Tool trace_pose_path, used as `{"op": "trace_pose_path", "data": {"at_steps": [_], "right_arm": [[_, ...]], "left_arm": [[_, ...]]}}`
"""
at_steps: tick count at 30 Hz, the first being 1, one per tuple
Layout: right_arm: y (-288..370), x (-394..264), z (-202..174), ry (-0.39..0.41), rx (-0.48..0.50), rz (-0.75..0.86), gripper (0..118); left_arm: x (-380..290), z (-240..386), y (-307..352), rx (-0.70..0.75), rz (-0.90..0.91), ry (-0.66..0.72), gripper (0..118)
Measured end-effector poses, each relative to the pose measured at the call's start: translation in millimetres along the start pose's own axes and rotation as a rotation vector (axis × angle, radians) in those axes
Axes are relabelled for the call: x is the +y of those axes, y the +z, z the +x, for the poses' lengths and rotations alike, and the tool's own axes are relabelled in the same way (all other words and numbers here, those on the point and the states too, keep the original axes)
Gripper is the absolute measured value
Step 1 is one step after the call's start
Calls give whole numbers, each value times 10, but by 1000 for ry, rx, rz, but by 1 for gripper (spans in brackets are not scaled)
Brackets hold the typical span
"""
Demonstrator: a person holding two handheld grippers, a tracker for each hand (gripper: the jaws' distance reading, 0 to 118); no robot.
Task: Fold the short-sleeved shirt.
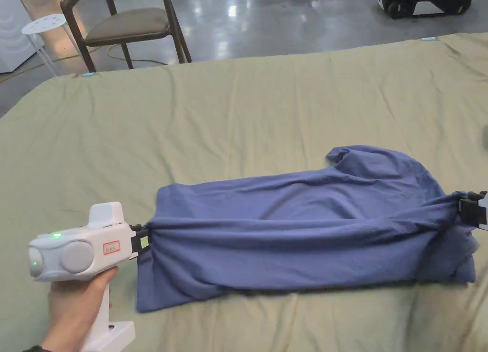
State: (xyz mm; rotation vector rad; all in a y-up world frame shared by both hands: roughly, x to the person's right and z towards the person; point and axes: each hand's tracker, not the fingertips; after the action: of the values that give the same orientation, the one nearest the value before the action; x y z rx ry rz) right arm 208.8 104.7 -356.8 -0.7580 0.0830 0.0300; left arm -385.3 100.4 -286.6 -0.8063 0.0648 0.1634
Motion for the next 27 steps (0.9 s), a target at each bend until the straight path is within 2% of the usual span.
{"op": "trace_pose_path", "data": {"at_steps": [5,6,7,8,9,10,12,15,17,19,21,22,23,24,25,27], "right_arm": [[-377,99,-96,-6,-22,-68,5],[-414,88,-103,-18,-40,-74,13],[-441,61,-72,-34,-29,-80,32],[-444,46,-56,-53,-23,-99,60],[-413,20,-42,-71,-11,-87,66],[-351,-13,-18,-107,10,-52,65],[-147,-81,6,-192,40,9,65],[272,-269,-11,-296,159,153,65],[550,-399,-82,-304,174,204,65],[852,-556,-207,-245,175,256,65],[1129,-692,-335,-143,165,278,65],[1250,-766,-400,-96,153,304,65],[1339,-827,-448,-61,152,318,62],[1440,-893,-494,-35,154,314,57],[1518,-960,-534,-13,160,316,45],[1562,-1085,-561,5,156,306,15]], "left_arm": [[75,81,-225,11,-32,95,5],[75,77,-254,-4,-46,105,15],[63,71,-258,-3,-54,98,30],[27,68,-216,-9,-45,93,64],[-6,7,-218,-23,-12,72,81],[-47,16,-102,-32,45,56,86],[-148,62,178,-38,136,33,85],[-357,231,647,-51,261,24,85],[-531,374,957,-66,368,33,85],[-677,501,1218,-67,413,16,84],[-796,648,1412,-44,422,-44,80],[-861,705,1499,-43,401,-77,75],[-931,744,1568,-52,416,-81,62],[-1003,777,1641,-61,429,-91,49],[-1034,804,1690,-78,423,-90,38],[-1134,851,1773,-83,430,-84,23]]}}
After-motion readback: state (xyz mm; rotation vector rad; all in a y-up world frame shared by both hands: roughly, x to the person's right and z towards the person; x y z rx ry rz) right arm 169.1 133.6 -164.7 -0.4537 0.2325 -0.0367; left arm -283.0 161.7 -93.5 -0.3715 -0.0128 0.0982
